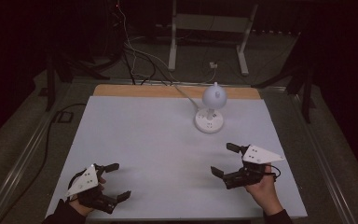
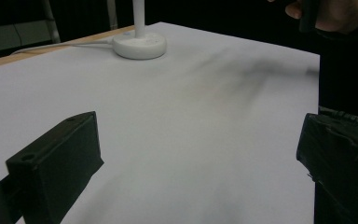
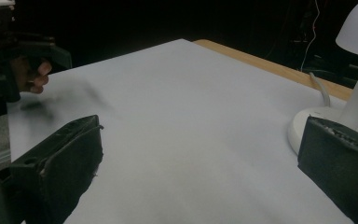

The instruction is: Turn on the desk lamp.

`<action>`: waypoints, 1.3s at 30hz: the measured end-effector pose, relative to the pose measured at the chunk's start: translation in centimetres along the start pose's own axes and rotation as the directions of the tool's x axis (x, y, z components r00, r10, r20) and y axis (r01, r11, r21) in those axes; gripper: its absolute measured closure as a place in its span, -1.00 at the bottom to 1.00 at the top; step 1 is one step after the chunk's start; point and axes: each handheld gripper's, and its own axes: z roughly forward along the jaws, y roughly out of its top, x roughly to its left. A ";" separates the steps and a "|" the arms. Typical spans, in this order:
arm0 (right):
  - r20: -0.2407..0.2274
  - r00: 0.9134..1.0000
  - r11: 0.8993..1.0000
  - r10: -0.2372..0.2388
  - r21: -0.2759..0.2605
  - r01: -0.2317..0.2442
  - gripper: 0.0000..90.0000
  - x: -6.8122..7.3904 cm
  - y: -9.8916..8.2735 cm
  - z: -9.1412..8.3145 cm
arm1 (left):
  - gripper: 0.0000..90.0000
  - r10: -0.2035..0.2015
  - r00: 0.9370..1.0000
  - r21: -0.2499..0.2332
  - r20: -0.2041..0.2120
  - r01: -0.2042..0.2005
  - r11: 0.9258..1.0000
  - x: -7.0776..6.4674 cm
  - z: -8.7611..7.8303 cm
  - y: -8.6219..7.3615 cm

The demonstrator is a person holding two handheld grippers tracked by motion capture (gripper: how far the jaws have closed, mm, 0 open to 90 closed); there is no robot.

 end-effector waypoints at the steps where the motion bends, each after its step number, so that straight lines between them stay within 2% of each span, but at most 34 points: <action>1: 0.001 1.000 1.000 0.006 0.003 -0.006 -1.00 -0.1 0.1 0.1 | -0.99 0.002 1.000 0.004 0.001 -0.002 1.000 0.0 0.0 0.0; 12: 0.041 0.999 1.000 0.018 0.012 -0.019 -1.00 -1.4 0.4 1.2 | -0.99 0.002 1.000 0.003 0.000 -0.002 1.000 0.0 0.0 0.0; 18: 0.085 0.996 1.000 0.009 0.020 -0.011 -1.00 -2.7 0.8 1.9 | -0.99 0.000 1.000 0.005 -0.001 0.000 1.000 0.0 0.0 0.0; 27: 0.126 0.992 0.999 0.017 0.028 -0.021 -1.00 -4.5 1.2 2.9 | -0.99 -0.002 1.000 0.001 -0.002 0.002 1.000 0.0 -0.1 0.0; 39: 0.166 0.984 0.996 0.067 0.054 -0.077 -1.00 -7.5 1.3 4.8 | -0.99 0.001 1.000 -0.005 -0.004 -0.001 1.000 0.0 -0.1 0.1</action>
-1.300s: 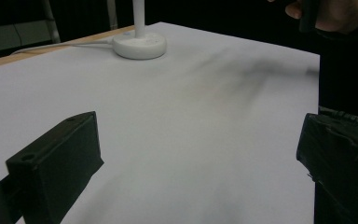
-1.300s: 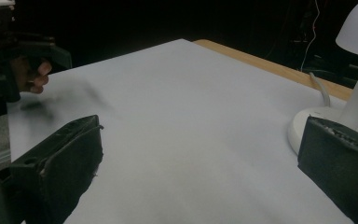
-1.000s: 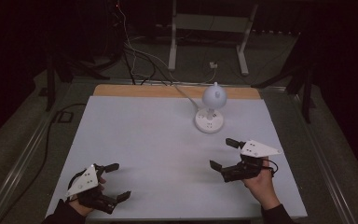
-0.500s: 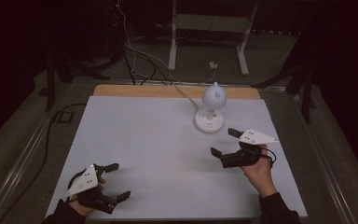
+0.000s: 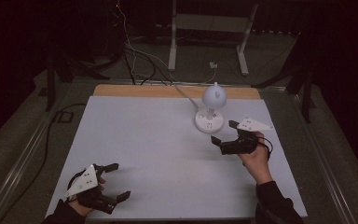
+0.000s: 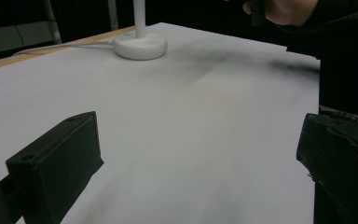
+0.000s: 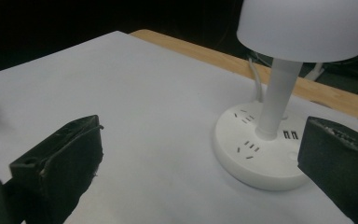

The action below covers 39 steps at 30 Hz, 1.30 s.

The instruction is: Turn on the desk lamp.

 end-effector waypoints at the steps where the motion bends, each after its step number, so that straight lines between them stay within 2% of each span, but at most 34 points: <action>1: -0.005 1.000 1.000 0.012 0.003 -0.012 -1.00 -0.2 0.0 0.2 | -0.99 0.002 1.000 0.003 -0.001 -0.002 1.000 0.0 0.0 0.0; 7: 0.019 0.999 0.999 0.040 0.008 -0.040 -1.00 -1.8 0.0 1.5 | -0.99 0.004 1.000 0.005 -0.001 -0.004 1.000 0.0 0.0 0.0; 12: 0.035 0.998 0.998 0.060 0.015 -0.061 -1.00 -2.4 0.1 2.0 | -0.99 0.001 1.000 0.001 0.001 -0.001 1.000 0.0 0.0 0.0; 13: 0.042 0.996 0.997 0.080 0.015 -0.081 -1.00 -2.9 0.1 2.3 | -0.99 0.003 1.000 0.005 0.001 -0.003 1.000 0.0 0.0 0.0; 17: 0.048 0.995 0.995 0.093 0.016 -0.093 -1.00 -3.4 0.1 2.7 | -0.99 0.002 1.000 0.003 0.001 -0.002 1.000 -0.1 0.0 0.0; 23: 0.081 0.991 0.993 0.111 0.019 -0.112 -1.00 -4.3 0.2 3.6 | -0.99 0.000 1.000 0.001 0.003 0.000 1.000 0.0 0.0 0.0; 26: 0.118 0.982 0.988 0.151 0.022 -0.154 -1.00 -5.1 0.1 4.4 | -0.99 0.003 1.000 0.008 0.005 -0.003 1.000 -0.1 0.0 0.0; 27: 0.118 0.982 0.988 0.151 0.022 -0.154 -1.00 -5.1 0.1 4.4 | -0.99 0.002 1.000 0.007 0.005 -0.002 1.000 -0.1 0.0 0.0; 30: 0.137 0.973 0.982 0.188 0.009 -0.191 -1.00 -5.7 -0.2 4.7 | -0.99 0.000 1.000 0.004 0.005 0.000 1.000 0.0 -0.1 0.0; 32: 0.149 0.965 0.976 0.214 0.000 -0.217 -0.93 -6.1 -0.4 4.8 | -0.99 0.001 1.000 0.006 0.005 -0.001 1.000 -0.1 -0.1 0.0; 33: 0.149 0.965 0.976 0.214 0.000 -0.217 -0.93 -6.1 -0.4 4.8 | -0.99 -0.001 1.000 0.002 0.006 0.001 1.000 0.0 -0.1 0.0; 34: 0.158 0.960 0.972 0.233 0.006 -0.237 -0.83 -6.3 -0.3 4.9 | -0.99 -0.003 1.000 0.000 0.005 0.003 1.000 0.0 0.0 0.0; 36: 0.159 0.958 0.970 0.239 -0.001 -0.242 -0.83 -6.4 -0.3 4.9 | -0.99 -0.002 1.000 0.003 0.005 0.001 1.000 0.0 0.0 0.0; 37: 0.156 0.955 0.967 0.254 -0.009 -0.256 -0.78 -6.5 -0.3 4.9 | -0.99 -0.002 1.000 0.005 0.006 0.002 1.000 0.0 0.0 0.0; 38: 0.171 0.949 0.964 0.265 -0.008 -0.267 -0.66 -6.6 -0.4 5.1 | -0.99 -0.001 1.000 0.004 0.006 0.001 1.000 0.0 0.0 0.0; 39: 0.171 0.949 0.964 0.265 -0.008 -0.267 -0.66 -6.6 -0.4 5.1 | -0.99 -0.003 1.000 0.001 0.006 0.003 1.000 0.0 0.0 0.0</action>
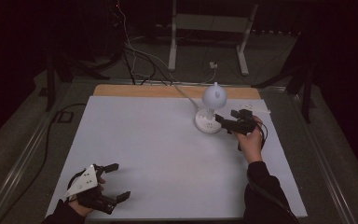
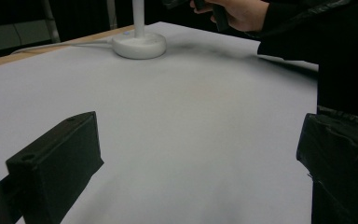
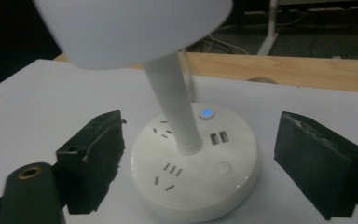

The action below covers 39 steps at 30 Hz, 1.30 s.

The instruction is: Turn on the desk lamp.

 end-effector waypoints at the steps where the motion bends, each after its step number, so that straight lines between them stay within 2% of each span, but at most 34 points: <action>1: 0.004 1.000 0.999 0.031 0.011 -0.031 -0.62 -0.2 0.0 0.2 | -0.99 -0.002 1.000 -0.002 0.000 0.002 1.000 0.0 0.0 0.0; 2: 0.004 1.000 0.999 0.031 0.011 -0.031 -0.62 -0.2 0.0 0.2 | -0.99 -0.002 1.000 -0.002 -0.001 0.002 1.000 0.0 0.0 0.0; 3: 0.005 0.998 0.998 0.064 0.017 -0.064 -0.50 -0.2 0.0 0.4 | -0.99 -0.002 1.000 0.001 -0.001 0.002 1.000 0.0 0.0 0.0; 4: 0.005 0.998 0.998 0.064 0.017 -0.064 -0.50 -0.2 0.0 0.4 | -0.99 0.000 1.000 0.004 -0.001 0.000 1.000 0.0 0.0 0.0; 6: 0.027 0.998 0.998 0.060 0.027 -0.060 -0.32 0.0 0.0 0.6 | -0.99 -0.002 1.000 -0.001 0.000 0.002 1.000 0.0 0.0 0.0; 10: 0.057 0.994 0.995 0.090 0.040 -0.093 0.07 -0.1 -0.1 1.1 | -0.99 0.001 1.000 0.001 0.000 -0.001 1.000 0.0 0.0 0.0; 13: 0.085 0.993 0.995 0.085 0.043 -0.089 0.25 -0.2 -0.3 1.5 | -0.99 -0.003 1.000 -0.004 0.001 0.003 1.000 0.0 -0.1 0.0; 20: 0.101 0.992 0.996 0.076 0.042 -0.081 0.43 -0.2 -0.6 2.0 | -0.99 -0.001 1.000 0.002 0.001 0.001 1.000 0.0 0.0 0.0; 25: 0.139 0.989 0.995 0.060 0.066 -0.069 0.77 -0.4 -0.6 2.3 | -0.99 -0.002 1.000 0.002 0.000 0.002 1.000 0.0 0.0 0.0; 35: 0.153 0.986 0.992 0.066 0.099 -0.082 0.93 -0.7 -1.1 2.9 | -0.99 -0.002 1.000 0.008 0.000 0.002 1.000 0.0 0.0 0.0; 39: 0.149 0.988 0.992 0.037 0.111 -0.054 0.95 -0.5 -1.4 3.3 | -0.99 -0.001 1.000 0.010 0.000 0.001 1.000 0.0 0.0 0.0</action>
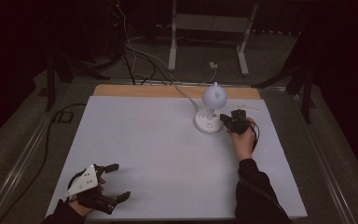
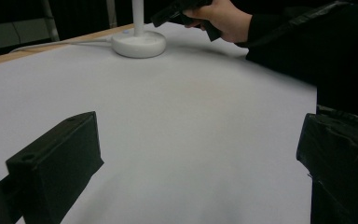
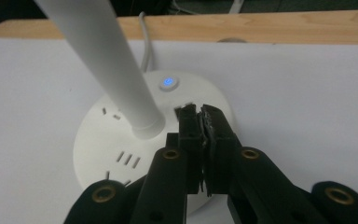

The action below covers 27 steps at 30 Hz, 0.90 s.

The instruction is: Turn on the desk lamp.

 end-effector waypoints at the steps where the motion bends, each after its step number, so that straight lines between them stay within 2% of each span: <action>1: 0.000 1.000 1.000 -0.007 0.005 0.007 0.95 0.1 0.0 0.1 | -0.99 -0.001 1.000 -0.001 0.000 0.001 1.000 0.0 0.0 0.0; 18: -0.005 1.000 1.000 -0.012 0.017 0.012 0.95 0.2 -0.4 0.9 | -0.99 -0.003 1.000 -0.001 -0.001 0.003 1.000 0.0 0.0 0.0; 27: 0.011 1.000 1.000 -0.028 0.011 0.028 0.96 0.2 -0.6 0.8 | -0.99 -0.002 1.000 0.002 -0.001 0.002 1.000 0.1 0.1 -0.1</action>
